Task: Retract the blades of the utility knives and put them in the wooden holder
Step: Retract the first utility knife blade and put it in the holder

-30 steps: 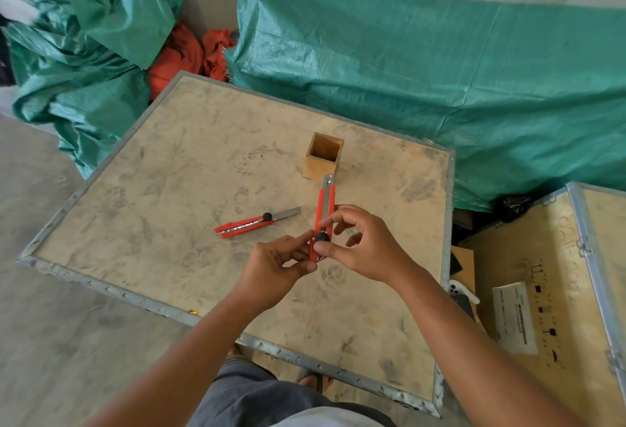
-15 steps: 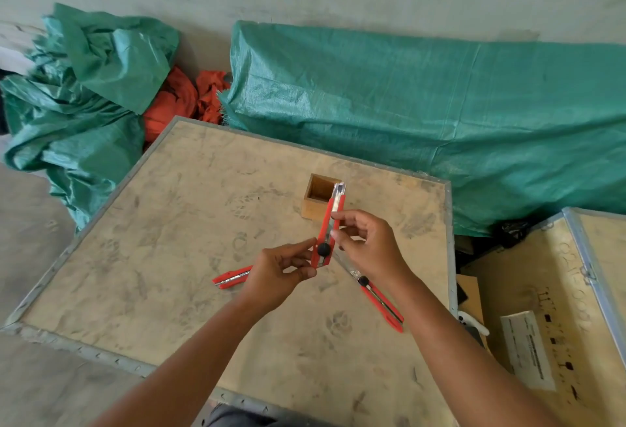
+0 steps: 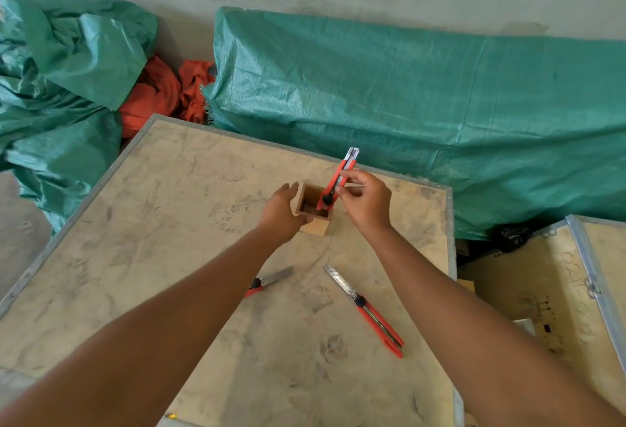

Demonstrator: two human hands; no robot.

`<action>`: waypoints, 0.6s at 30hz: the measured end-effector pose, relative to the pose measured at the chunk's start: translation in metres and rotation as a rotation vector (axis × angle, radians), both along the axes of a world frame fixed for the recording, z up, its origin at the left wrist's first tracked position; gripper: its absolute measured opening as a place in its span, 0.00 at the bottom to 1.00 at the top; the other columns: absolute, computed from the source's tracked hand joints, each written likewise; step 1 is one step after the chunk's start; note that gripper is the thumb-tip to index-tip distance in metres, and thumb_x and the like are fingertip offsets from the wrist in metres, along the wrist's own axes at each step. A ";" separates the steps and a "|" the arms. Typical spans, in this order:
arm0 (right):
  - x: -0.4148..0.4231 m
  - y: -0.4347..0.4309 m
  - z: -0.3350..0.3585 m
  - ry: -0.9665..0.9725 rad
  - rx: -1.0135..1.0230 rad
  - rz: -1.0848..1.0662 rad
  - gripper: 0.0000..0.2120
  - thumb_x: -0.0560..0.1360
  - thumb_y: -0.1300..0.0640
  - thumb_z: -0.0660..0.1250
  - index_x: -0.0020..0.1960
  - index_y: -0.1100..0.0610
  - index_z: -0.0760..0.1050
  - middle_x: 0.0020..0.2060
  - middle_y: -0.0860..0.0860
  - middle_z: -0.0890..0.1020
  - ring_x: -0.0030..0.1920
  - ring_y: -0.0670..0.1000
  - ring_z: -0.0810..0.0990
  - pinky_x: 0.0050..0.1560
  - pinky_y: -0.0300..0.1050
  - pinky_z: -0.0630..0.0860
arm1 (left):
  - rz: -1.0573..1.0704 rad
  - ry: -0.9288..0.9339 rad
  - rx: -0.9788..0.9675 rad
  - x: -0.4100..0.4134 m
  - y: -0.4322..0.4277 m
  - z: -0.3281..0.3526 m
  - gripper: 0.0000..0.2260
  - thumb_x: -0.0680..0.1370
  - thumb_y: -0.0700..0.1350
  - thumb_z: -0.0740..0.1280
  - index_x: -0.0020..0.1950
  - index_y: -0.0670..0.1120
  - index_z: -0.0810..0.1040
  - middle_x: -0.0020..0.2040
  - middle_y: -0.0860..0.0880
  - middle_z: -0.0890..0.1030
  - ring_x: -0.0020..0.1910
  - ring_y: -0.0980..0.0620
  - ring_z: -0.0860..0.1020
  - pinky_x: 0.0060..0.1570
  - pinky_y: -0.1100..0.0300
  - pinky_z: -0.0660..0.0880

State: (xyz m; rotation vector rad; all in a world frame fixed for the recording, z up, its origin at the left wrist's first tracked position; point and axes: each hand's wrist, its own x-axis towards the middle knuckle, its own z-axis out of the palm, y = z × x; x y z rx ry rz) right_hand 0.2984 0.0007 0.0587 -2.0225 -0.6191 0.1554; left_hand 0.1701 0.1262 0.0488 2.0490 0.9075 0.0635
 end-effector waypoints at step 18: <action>-0.009 0.013 -0.046 -0.008 -0.182 0.054 0.16 0.74 0.70 0.72 0.60 0.59 0.84 0.55 0.57 0.87 0.54 0.55 0.85 0.57 0.37 0.74 | 0.088 -0.096 -0.147 0.009 0.008 -0.043 0.22 0.75 0.38 0.72 0.69 0.44 0.75 0.64 0.46 0.81 0.64 0.49 0.78 0.62 0.57 0.74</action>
